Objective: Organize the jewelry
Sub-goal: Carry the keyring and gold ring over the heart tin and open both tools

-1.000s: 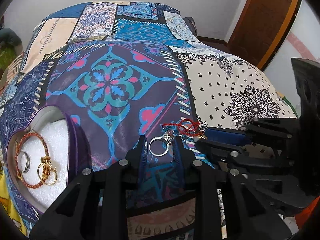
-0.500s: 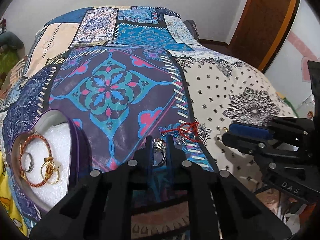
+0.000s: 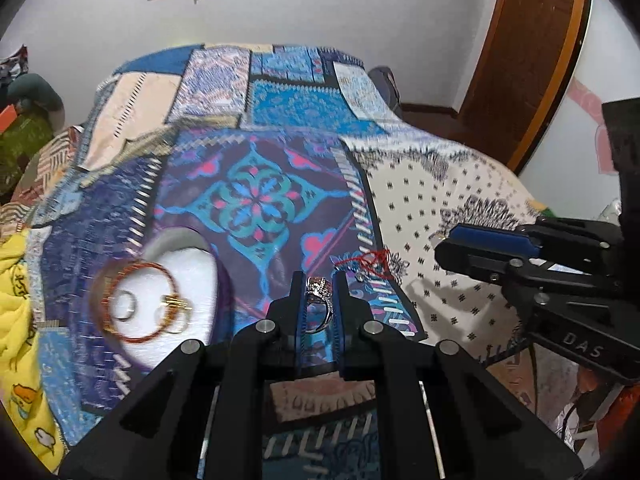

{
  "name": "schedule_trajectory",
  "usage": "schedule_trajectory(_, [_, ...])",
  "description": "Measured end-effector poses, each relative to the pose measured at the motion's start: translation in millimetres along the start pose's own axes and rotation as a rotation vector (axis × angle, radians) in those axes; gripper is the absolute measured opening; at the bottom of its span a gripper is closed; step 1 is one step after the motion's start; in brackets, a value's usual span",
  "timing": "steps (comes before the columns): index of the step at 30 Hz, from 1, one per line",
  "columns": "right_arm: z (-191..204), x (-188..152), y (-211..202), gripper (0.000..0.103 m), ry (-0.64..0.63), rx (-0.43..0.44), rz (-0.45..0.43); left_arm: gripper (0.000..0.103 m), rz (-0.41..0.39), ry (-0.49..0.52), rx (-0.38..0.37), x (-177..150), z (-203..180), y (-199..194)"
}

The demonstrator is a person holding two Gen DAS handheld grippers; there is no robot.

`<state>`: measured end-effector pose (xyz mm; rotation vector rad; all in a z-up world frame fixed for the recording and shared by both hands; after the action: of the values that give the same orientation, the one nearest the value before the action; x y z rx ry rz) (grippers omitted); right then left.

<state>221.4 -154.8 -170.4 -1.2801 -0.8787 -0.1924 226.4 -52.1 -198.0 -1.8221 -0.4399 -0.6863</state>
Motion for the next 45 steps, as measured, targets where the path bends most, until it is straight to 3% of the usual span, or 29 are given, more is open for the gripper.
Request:
schedule_trajectory(11, [38.2,25.7,-19.1,0.016,-0.021,0.041,-0.085,0.011,-0.125,-0.012,0.044,9.2,19.3,-63.8])
schedule_trajectory(23, [78.1,38.9,-4.4,0.016,-0.054,0.097,-0.084,0.011,-0.164,-0.065,0.077,1.9,65.0,-88.7])
schedule_trajectory(32, [101.3,38.0,23.6,0.016,-0.085,0.125,-0.033,0.011,-0.144,-0.109,0.057,-5.5,94.8,-80.5])
schedule_trajectory(45, [113.3,37.4,55.1,0.016,-0.119,0.116,0.023,0.011,-0.083,-0.084,0.004,-11.4,105.1,-44.5])
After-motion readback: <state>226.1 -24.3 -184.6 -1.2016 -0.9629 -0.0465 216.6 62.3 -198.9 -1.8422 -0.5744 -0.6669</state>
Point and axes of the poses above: each gripper's, at about its wrist camera, not at the fingertips, and y roughly the way its jaws point, z to its left, x to its top, the point moved 3 cm from there along y, roughly the way its jaws point, and after that the axes turned 11 degrees about -x, right-handed, at the moved point
